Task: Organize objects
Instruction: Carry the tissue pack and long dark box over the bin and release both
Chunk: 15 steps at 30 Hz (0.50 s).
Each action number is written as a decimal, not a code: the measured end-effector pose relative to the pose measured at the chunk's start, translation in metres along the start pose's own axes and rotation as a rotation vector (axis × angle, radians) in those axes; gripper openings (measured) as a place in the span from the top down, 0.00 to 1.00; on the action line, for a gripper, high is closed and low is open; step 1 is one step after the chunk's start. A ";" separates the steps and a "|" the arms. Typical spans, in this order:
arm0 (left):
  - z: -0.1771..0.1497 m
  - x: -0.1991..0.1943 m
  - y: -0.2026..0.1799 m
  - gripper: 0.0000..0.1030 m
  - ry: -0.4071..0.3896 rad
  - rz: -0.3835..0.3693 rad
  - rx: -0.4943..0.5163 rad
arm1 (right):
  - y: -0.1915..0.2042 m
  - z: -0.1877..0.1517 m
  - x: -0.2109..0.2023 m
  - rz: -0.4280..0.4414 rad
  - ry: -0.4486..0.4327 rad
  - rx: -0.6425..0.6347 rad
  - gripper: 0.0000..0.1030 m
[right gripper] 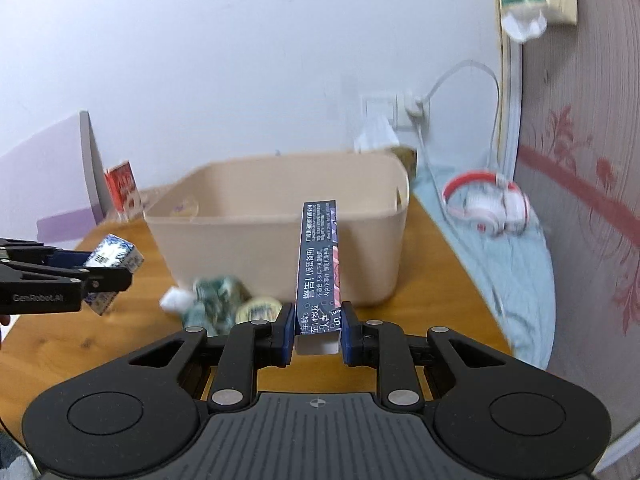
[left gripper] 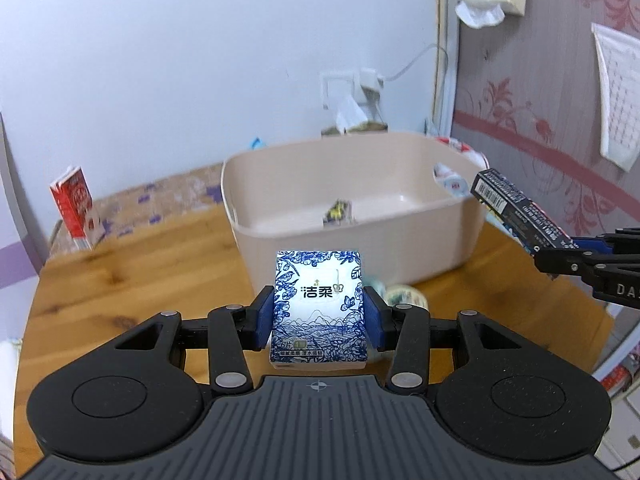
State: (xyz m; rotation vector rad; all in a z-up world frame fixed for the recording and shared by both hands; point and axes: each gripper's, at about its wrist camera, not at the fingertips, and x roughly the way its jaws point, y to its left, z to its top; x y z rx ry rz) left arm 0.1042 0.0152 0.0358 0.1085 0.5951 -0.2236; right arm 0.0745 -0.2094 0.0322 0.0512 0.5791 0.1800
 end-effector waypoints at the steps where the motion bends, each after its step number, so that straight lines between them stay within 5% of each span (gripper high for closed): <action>1: 0.005 0.002 0.001 0.55 -0.007 0.000 -0.002 | 0.000 0.006 0.000 -0.004 -0.015 -0.009 0.79; 8: 0.048 0.019 0.006 0.55 -0.068 0.013 -0.010 | -0.002 0.043 0.007 -0.015 -0.089 -0.045 0.80; 15: 0.081 0.064 0.007 0.55 -0.038 0.052 0.010 | -0.007 0.077 0.039 -0.019 -0.113 -0.068 0.80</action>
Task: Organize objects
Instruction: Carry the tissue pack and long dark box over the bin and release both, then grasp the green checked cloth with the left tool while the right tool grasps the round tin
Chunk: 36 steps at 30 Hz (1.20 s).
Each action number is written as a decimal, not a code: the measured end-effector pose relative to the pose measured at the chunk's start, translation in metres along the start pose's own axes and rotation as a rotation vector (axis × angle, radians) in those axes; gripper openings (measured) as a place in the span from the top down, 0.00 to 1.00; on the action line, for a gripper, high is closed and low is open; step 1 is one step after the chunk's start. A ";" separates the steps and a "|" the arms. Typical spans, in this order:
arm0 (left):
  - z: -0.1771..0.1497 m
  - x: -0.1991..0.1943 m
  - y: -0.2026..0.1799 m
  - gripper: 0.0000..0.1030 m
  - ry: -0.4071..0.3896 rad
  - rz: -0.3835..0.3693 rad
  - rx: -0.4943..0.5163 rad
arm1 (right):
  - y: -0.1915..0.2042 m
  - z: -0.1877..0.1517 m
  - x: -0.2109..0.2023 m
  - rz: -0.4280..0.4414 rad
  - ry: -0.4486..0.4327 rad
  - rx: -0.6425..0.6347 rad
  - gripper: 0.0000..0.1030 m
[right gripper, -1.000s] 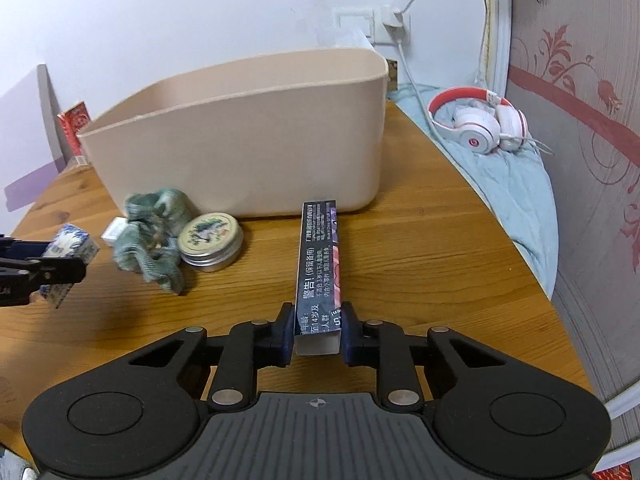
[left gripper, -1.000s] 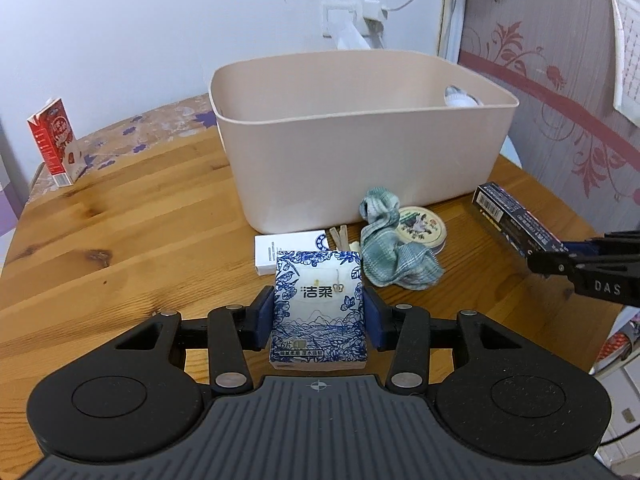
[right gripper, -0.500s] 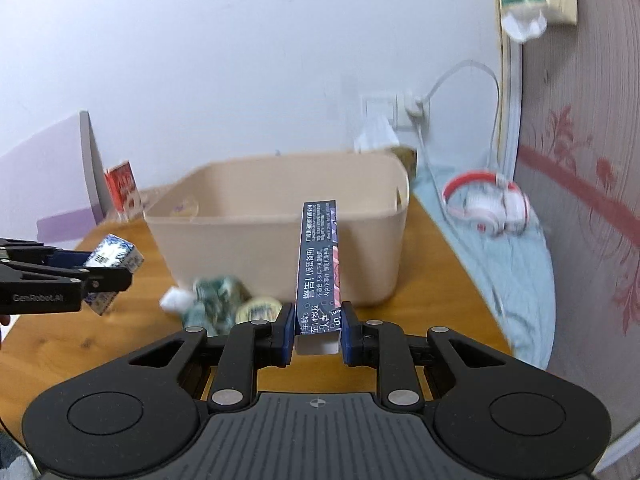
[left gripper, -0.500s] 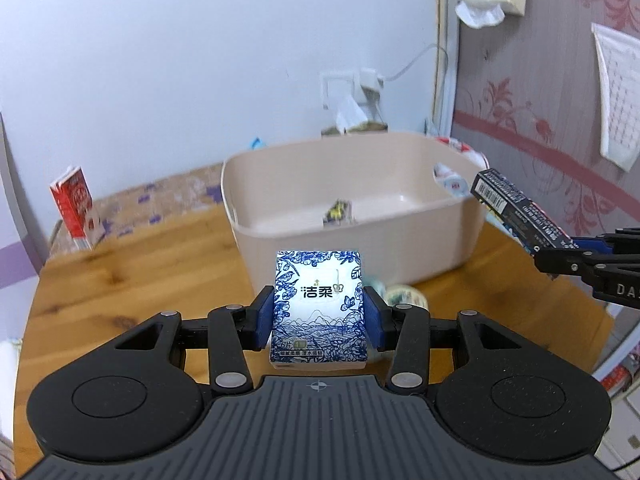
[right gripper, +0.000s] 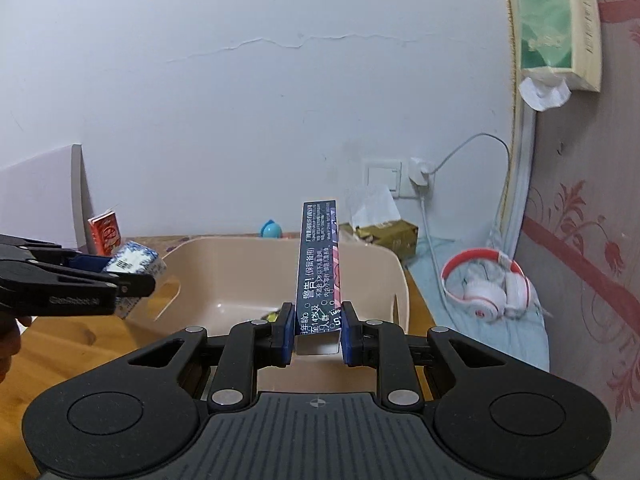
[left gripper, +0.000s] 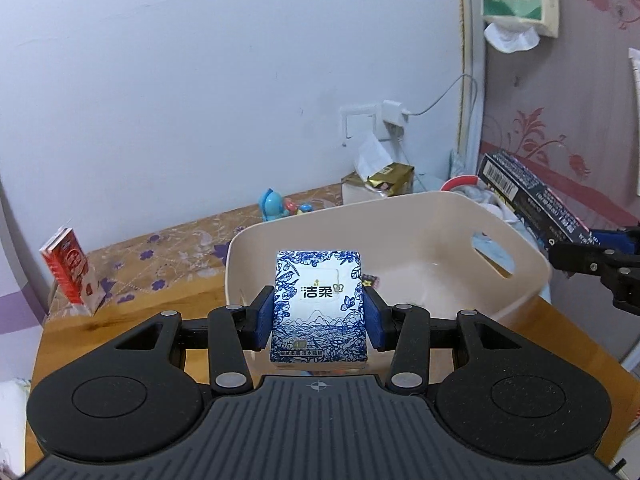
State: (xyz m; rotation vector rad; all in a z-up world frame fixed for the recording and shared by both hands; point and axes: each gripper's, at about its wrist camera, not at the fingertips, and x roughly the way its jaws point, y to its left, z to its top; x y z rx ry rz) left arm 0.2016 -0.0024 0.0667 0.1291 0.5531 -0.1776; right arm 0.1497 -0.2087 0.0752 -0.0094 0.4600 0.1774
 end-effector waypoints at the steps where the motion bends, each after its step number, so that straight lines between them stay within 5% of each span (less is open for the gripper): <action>1: 0.004 0.008 0.001 0.55 0.008 0.000 0.000 | 0.000 0.003 0.006 -0.002 0.001 -0.005 0.80; 18: -0.005 0.120 -0.009 0.55 0.275 -0.033 0.037 | -0.002 0.002 0.113 -0.023 0.170 -0.067 0.79; 22: -0.004 0.116 -0.008 0.49 0.249 -0.034 0.020 | 0.002 -0.003 0.119 -0.025 0.198 -0.079 0.79; 23: -0.002 0.113 -0.007 0.44 0.241 -0.033 0.016 | 0.003 -0.003 0.118 -0.027 0.200 -0.083 0.67; 25: 0.001 0.104 -0.006 0.30 0.215 -0.028 0.010 | 0.006 -0.004 0.114 -0.026 0.190 -0.093 0.58; 36: -0.003 0.030 0.009 0.18 0.090 0.014 0.007 | 0.008 0.001 0.059 -0.053 0.064 -0.106 0.02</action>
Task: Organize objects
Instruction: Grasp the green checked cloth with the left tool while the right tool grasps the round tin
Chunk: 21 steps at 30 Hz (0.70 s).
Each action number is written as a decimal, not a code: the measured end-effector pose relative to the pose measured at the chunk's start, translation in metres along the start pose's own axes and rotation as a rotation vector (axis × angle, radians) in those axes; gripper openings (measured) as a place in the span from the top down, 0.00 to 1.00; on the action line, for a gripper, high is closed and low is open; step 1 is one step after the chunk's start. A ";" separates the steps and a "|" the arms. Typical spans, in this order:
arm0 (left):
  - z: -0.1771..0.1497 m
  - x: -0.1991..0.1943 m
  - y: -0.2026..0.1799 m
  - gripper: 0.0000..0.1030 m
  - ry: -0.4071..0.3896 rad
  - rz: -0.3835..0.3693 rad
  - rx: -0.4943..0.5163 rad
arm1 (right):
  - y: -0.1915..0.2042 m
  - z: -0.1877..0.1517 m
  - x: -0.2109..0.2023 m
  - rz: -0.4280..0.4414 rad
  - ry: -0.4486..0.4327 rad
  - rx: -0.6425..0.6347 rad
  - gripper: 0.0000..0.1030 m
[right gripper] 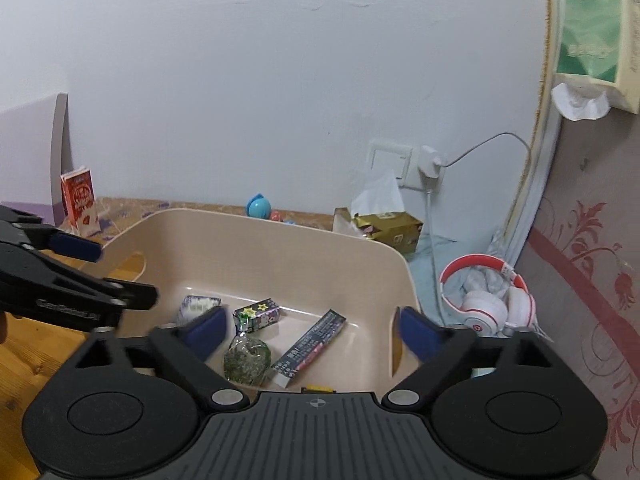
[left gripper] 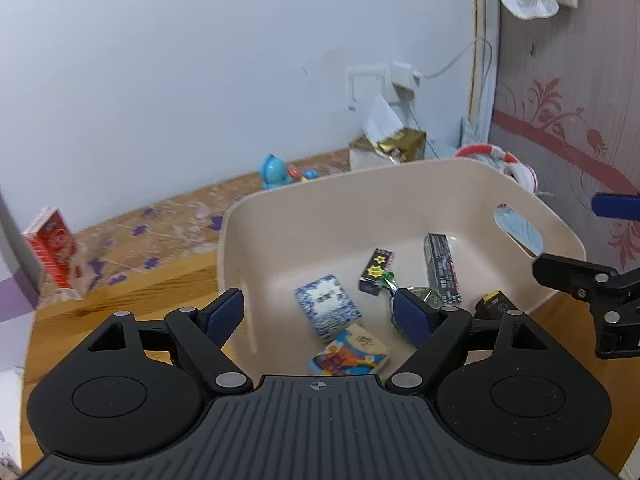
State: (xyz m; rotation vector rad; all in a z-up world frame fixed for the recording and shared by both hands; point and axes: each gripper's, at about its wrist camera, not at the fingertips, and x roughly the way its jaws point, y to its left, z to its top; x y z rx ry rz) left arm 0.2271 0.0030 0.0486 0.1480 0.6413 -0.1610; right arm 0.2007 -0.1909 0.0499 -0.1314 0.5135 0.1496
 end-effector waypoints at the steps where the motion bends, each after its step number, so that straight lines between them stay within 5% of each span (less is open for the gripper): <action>1: -0.003 -0.007 0.001 0.17 -0.010 0.004 0.002 | 0.000 -0.002 -0.005 0.000 -0.005 0.006 0.01; 10: -0.036 -0.046 0.005 0.13 0.001 -0.018 0.002 | 0.005 -0.033 -0.025 0.026 0.065 0.018 0.00; 21: -0.084 -0.022 -0.001 0.13 0.125 -0.064 -0.048 | 0.020 -0.080 -0.007 0.062 0.207 0.005 0.00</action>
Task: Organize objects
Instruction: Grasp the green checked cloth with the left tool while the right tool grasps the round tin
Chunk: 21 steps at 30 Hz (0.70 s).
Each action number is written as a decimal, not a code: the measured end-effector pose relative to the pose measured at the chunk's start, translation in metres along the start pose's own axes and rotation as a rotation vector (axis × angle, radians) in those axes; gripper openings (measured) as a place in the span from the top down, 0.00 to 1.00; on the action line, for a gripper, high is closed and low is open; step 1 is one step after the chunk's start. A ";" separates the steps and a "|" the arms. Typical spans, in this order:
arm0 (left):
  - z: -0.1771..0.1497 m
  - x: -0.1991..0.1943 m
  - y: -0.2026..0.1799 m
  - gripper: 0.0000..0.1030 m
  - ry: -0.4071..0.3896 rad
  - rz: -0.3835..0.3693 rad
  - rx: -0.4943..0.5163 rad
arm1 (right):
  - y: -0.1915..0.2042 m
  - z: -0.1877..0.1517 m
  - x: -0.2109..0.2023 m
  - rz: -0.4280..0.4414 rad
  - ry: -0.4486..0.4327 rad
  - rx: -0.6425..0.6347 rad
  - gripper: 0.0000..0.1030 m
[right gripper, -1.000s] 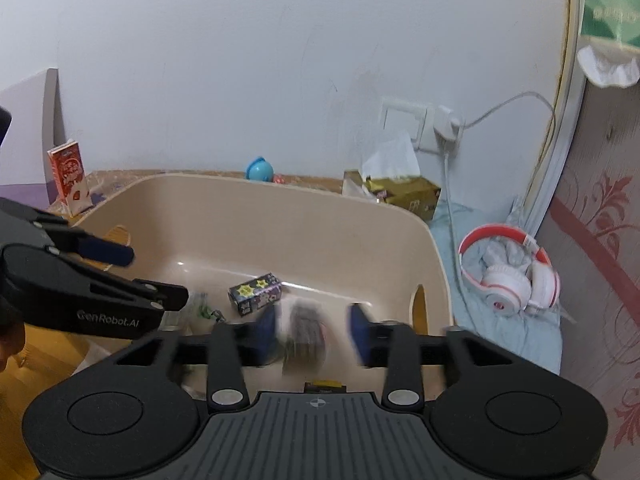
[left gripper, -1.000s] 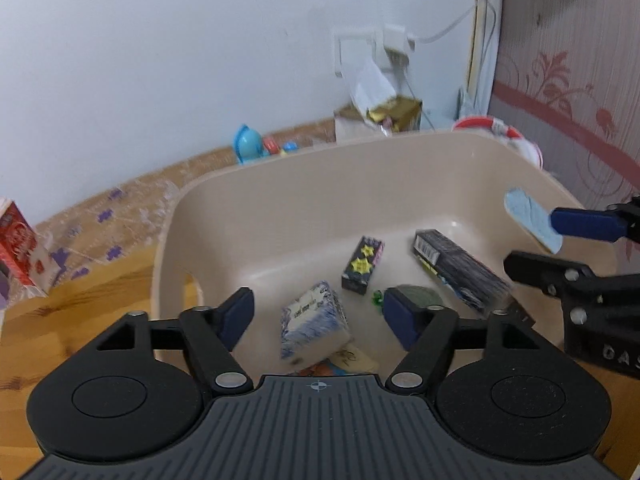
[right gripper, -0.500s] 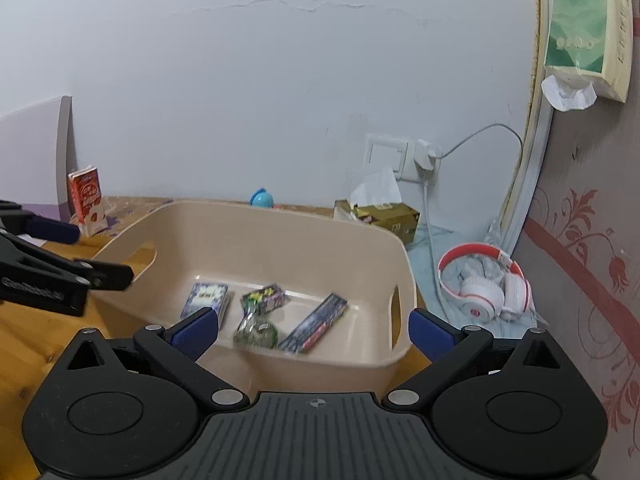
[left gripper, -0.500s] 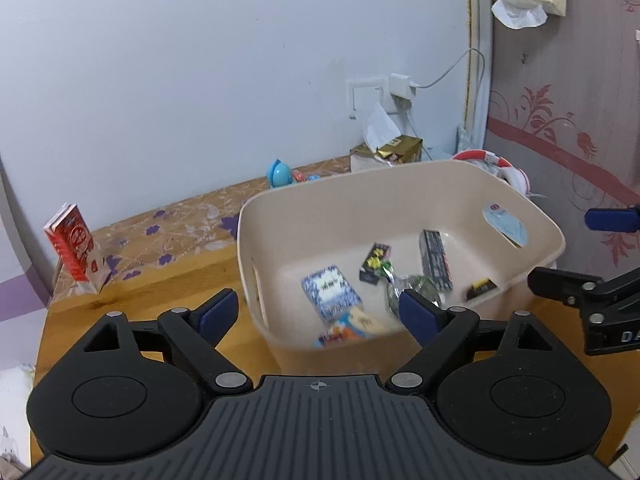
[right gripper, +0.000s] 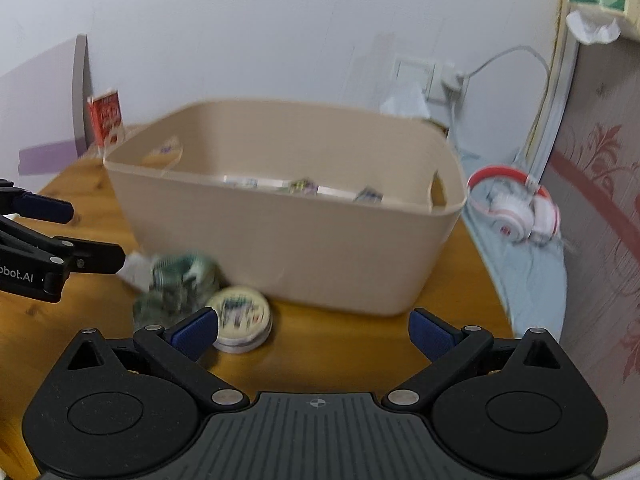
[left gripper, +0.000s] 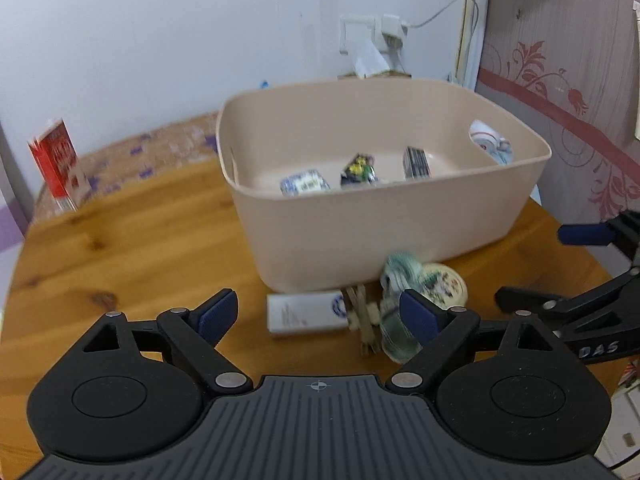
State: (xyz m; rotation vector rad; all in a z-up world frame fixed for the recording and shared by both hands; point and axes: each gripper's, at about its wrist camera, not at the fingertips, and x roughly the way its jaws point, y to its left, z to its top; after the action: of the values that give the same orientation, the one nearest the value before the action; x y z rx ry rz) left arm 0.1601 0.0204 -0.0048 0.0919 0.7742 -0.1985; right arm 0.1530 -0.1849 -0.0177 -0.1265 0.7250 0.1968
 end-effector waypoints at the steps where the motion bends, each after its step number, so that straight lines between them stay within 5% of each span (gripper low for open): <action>1: -0.002 0.002 0.000 0.13 0.008 -0.007 -0.006 | 0.001 -0.004 0.004 0.003 0.014 0.001 0.00; 13: 0.005 0.025 -0.007 0.13 0.033 -0.107 -0.067 | 0.010 -0.020 0.037 0.048 0.069 0.004 0.00; 16: 0.007 0.037 -0.015 0.14 0.045 -0.079 -0.037 | 0.011 -0.020 0.043 0.050 0.072 0.002 0.00; 21: 0.008 0.058 -0.014 0.37 0.108 -0.084 -0.040 | 0.012 -0.021 0.052 0.067 0.070 0.031 0.00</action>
State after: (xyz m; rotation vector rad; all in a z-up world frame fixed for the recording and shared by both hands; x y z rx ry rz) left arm 0.2029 -0.0031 -0.0394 0.0327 0.8900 -0.2594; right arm 0.1753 -0.1698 -0.0687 -0.0799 0.8026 0.2454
